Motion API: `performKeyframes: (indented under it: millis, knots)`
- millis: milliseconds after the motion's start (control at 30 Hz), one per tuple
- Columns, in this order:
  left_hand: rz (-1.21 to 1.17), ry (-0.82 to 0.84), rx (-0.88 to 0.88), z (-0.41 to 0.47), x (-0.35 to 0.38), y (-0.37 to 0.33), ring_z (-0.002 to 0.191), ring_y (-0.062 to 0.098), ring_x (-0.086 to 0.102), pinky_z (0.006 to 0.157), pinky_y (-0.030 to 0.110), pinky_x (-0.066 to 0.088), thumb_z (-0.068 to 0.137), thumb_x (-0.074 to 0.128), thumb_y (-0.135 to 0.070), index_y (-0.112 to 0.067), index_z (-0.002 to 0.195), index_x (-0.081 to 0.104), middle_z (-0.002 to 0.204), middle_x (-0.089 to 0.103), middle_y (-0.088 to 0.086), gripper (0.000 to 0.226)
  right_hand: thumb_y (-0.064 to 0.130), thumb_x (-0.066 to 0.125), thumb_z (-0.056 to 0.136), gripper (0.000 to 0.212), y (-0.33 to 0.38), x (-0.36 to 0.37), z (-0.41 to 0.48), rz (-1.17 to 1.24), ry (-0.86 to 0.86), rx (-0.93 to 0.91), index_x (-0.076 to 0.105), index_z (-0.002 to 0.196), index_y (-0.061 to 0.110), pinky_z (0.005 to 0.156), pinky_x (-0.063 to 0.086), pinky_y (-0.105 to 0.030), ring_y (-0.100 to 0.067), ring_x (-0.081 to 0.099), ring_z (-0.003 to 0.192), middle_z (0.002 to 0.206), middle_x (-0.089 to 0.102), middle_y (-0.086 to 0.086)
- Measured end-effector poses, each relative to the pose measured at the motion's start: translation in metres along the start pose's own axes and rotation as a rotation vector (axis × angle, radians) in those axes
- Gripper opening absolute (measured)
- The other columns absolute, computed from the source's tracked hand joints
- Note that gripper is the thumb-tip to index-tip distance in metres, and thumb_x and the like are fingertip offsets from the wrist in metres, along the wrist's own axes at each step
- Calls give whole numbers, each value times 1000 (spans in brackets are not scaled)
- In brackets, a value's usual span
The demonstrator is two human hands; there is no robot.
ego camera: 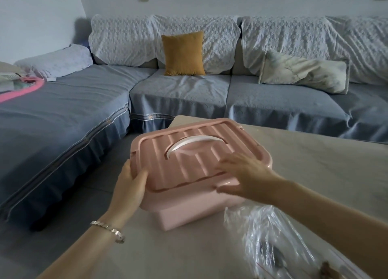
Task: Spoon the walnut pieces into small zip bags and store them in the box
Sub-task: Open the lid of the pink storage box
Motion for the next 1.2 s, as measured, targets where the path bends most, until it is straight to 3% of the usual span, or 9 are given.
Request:
performKeyframes:
  millis: [167,367,467,567,733,800,900,1033,1200]
  knots:
    - [-62,28,57,-11,-3,4,94,8,56,71,26,41,94,45,-29,-29,108,53,100,60,-10,16,41,58,86,40,26,7,8,-109,9,-2,55,119,18,74,29,-25,-19,46,110,118,51,2]
    - [-154,99,101,-14,3,-6,98,-4,54,81,20,41,90,30,-57,-21,119,50,107,58,-12,50,38,60,85,34,15,-12,14,-79,27,25,58,117,24,75,36,-27,-20,51,111,120,54,5]
    - [-166,119,114,-8,9,-3,110,-3,52,97,21,40,100,27,-42,-11,119,52,112,61,-1,44,32,67,81,31,5,-41,15,-36,-52,23,65,111,24,77,40,-26,-20,53,108,114,58,4]
    - [22,65,75,-8,11,6,137,26,30,113,44,24,93,29,-54,-13,134,43,140,44,9,59,31,71,77,35,-19,-73,6,-57,-136,90,66,109,16,78,37,-24,-22,52,108,110,59,-1]
    - [502,-20,329,-23,21,-19,142,27,13,116,44,12,92,44,-39,-10,134,43,151,22,15,51,29,72,76,31,-109,-101,-55,22,-267,391,65,105,18,87,42,-41,-25,50,104,108,58,-1]
    - [748,67,616,-42,41,-38,134,23,35,114,42,11,88,30,-57,-15,118,60,139,46,5,61,27,72,75,17,-150,-88,-86,5,-268,517,64,87,18,77,42,-38,-25,49,94,97,58,-3]
    - [881,113,825,-62,60,-45,86,21,67,94,38,30,92,16,-63,-16,73,72,85,71,-1,76,29,72,76,16,-202,-52,-134,-59,-229,734,66,81,15,67,43,-34,-26,53,83,88,62,-7]
    - [891,16,862,-69,59,-57,51,24,58,60,31,42,89,35,-54,-18,48,45,46,52,-2,56,32,65,81,18,-233,20,-175,-63,-100,883,70,87,16,68,44,-31,-28,59,86,94,66,-6]
    - [859,-9,943,-81,57,-68,40,24,50,57,28,31,81,44,-46,-25,53,23,37,41,-2,41,36,64,81,26,-233,96,-170,25,58,941,66,96,14,73,43,-29,-28,58,102,110,63,-9]
Point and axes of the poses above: each hand's wrist, its own z-axis towards the middle knuckle, its own x-axis out of the palm, y = z × x, the point moved 9 cm from there along z, towards the middle knuckle
